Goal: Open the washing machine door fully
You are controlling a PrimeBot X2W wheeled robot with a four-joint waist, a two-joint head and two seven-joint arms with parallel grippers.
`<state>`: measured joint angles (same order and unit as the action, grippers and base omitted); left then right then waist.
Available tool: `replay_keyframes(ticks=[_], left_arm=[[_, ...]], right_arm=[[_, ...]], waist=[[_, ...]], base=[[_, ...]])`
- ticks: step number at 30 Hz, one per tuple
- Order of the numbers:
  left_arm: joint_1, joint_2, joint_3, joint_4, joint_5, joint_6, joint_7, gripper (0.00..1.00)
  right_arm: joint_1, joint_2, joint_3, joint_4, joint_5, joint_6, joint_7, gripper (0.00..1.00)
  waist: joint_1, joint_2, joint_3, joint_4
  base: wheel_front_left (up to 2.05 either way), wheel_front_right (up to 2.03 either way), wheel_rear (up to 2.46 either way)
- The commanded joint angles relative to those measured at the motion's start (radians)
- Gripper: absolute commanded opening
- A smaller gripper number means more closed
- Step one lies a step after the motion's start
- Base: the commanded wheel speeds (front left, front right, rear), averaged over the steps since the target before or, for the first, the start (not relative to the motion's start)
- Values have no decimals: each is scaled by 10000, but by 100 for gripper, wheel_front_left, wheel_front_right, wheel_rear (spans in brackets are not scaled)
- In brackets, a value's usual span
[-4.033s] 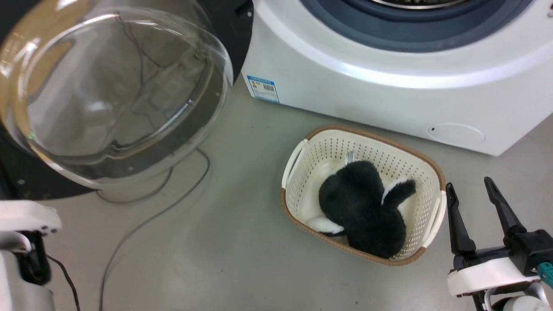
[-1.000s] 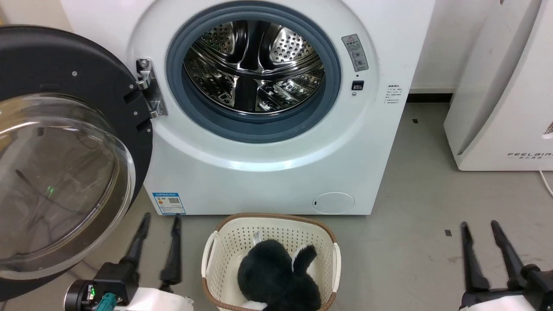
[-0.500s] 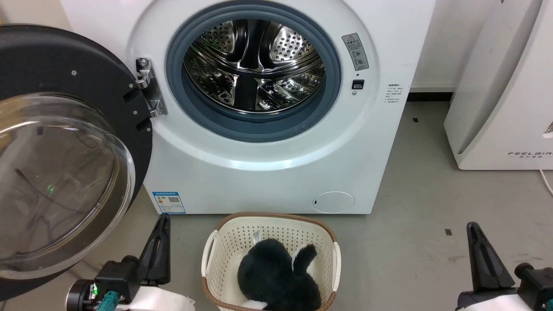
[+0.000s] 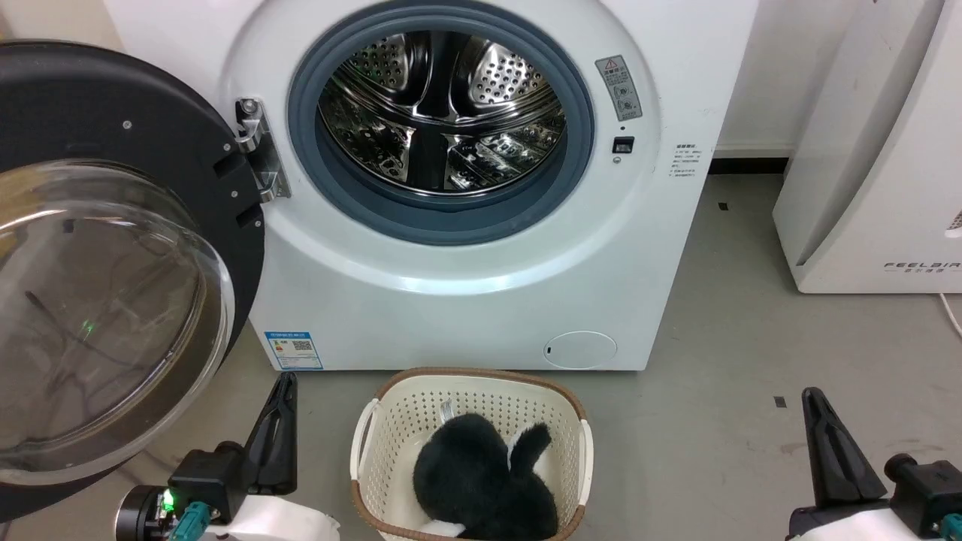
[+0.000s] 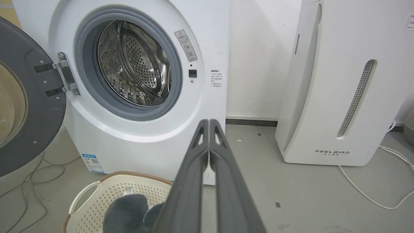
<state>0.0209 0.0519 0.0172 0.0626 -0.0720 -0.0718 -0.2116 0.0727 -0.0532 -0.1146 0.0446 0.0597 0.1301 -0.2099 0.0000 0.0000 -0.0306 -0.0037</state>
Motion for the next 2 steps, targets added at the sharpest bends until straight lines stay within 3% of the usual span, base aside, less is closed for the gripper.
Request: replay_keyframes(ticks=[1,2], left_arm=[[-42,0,-1,-65,64,65,53,0],[-43,0,-2,-70,71,72,74,0]], right_arm=[[-136,6,51,-79,-86,1,68,0],[-142,6,62,-83,-91,1,88,0]], waist=[[0,0,4,1],[0,0,7,1]], base=[[0,0,0],[0,0,0]])
